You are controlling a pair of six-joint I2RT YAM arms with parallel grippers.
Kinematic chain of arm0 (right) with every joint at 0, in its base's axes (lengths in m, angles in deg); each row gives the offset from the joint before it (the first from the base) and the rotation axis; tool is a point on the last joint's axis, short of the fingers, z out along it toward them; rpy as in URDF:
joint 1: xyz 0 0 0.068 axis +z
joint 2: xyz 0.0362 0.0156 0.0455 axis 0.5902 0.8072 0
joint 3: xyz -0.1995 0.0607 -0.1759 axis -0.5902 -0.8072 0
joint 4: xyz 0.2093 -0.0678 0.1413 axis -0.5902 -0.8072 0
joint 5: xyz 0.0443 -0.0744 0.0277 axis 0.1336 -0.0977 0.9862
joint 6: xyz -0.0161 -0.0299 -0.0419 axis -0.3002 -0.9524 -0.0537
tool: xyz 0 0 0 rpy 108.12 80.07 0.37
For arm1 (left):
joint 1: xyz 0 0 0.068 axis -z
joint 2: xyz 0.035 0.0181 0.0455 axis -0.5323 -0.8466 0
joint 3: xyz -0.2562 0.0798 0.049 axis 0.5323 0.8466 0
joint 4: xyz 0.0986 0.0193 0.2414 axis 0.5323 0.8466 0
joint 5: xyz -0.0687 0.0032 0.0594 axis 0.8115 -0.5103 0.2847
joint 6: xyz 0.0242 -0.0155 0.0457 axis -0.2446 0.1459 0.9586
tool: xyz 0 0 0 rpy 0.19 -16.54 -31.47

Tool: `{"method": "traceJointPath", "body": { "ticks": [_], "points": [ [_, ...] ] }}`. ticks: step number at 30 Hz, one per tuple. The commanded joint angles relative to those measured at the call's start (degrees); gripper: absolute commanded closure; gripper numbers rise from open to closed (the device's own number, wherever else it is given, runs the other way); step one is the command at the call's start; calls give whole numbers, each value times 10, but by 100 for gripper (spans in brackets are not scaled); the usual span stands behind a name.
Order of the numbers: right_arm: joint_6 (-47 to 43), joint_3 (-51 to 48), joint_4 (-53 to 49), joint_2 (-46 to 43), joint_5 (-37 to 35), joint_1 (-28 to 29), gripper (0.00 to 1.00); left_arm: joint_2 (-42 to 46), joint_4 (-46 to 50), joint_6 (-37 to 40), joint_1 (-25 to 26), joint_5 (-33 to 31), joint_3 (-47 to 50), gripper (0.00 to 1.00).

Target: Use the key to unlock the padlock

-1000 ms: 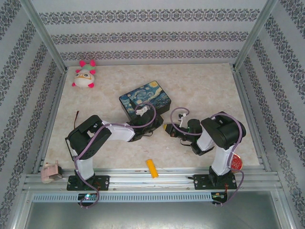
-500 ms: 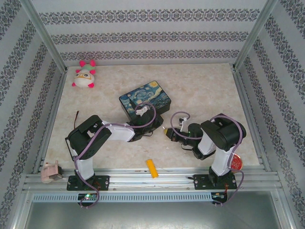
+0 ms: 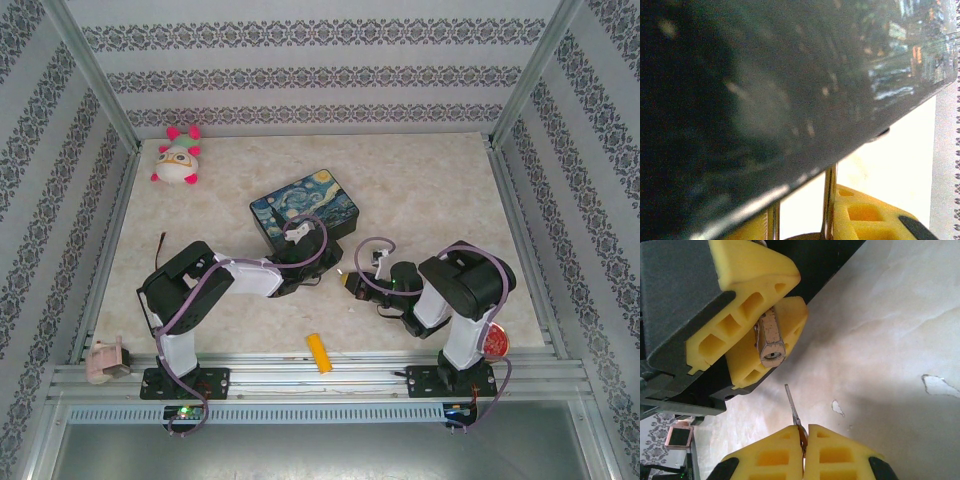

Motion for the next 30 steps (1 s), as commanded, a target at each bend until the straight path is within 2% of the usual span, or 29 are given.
{"method": "traceJointPath", "body": {
  "ticks": [1,18,30],
  "points": [
    [1,1,12,-12,-6,6,100,15,-52,-24,-3,-10,1,93],
    [8,43,11,2,-13,-1,100,6,-66,-31,-2,-3,10,93],
    [14,34,12,13,-27,-10,100,8,-68,-29,-2,-3,10,93]
  ]
}}
